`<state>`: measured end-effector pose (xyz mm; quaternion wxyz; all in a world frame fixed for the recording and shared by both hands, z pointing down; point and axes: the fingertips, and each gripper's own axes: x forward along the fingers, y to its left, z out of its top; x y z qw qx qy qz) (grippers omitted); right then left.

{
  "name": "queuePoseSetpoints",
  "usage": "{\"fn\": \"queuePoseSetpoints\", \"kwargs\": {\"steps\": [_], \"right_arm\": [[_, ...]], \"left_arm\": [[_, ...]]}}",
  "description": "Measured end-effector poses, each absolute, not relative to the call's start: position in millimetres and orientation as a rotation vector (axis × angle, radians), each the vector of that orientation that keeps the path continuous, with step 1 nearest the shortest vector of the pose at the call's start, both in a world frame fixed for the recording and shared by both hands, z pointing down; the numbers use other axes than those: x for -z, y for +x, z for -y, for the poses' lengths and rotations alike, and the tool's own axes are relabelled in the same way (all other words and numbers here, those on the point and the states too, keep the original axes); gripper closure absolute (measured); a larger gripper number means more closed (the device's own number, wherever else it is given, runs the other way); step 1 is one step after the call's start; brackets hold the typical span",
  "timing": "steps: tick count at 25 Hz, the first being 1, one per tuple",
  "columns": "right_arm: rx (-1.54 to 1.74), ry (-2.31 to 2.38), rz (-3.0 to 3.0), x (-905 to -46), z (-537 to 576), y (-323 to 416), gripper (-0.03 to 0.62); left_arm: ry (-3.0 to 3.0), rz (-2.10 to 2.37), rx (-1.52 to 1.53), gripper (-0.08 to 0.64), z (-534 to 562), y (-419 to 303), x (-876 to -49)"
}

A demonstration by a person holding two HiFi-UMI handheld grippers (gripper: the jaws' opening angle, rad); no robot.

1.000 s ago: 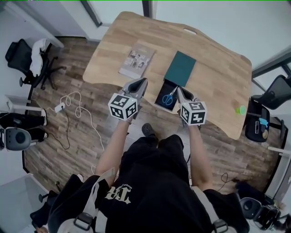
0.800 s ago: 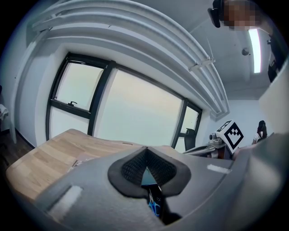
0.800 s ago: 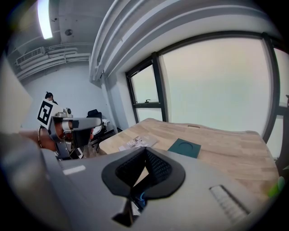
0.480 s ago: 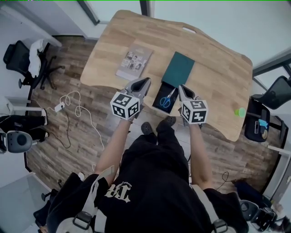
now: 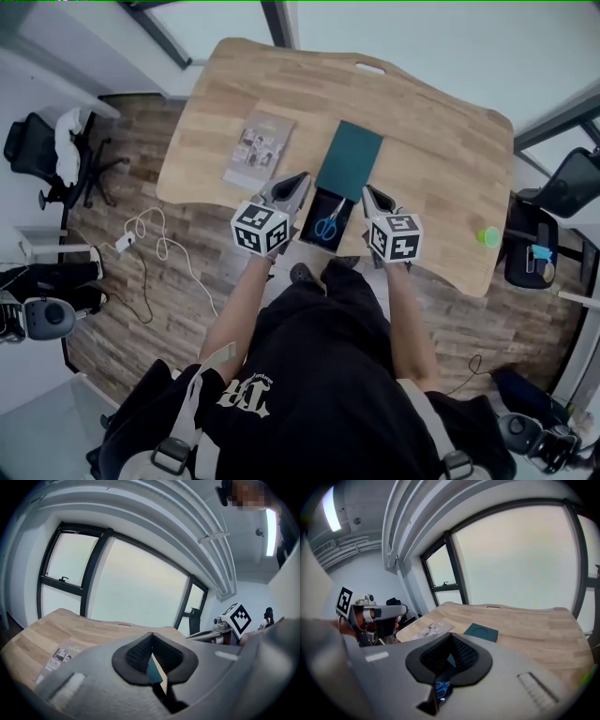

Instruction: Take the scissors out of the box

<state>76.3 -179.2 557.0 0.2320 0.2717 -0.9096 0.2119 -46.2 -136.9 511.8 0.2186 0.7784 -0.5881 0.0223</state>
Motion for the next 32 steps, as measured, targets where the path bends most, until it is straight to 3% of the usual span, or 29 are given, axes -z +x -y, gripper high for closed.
{"fn": "queuePoseSetpoints", "kwargs": {"steps": [23, 32], "right_arm": [[-0.661, 0.784, 2.533, -563.9, 285.4, 107.3, 0.590], [-0.764, 0.912, 2.467, -580.7, 278.2, 110.4, 0.591]], "left_arm": [[2.196, 1.618, -0.137, 0.560, 249.6, -10.4, -512.6], [2.276, 1.470, -0.189, 0.560, 257.6, -10.7, -520.8]]}}
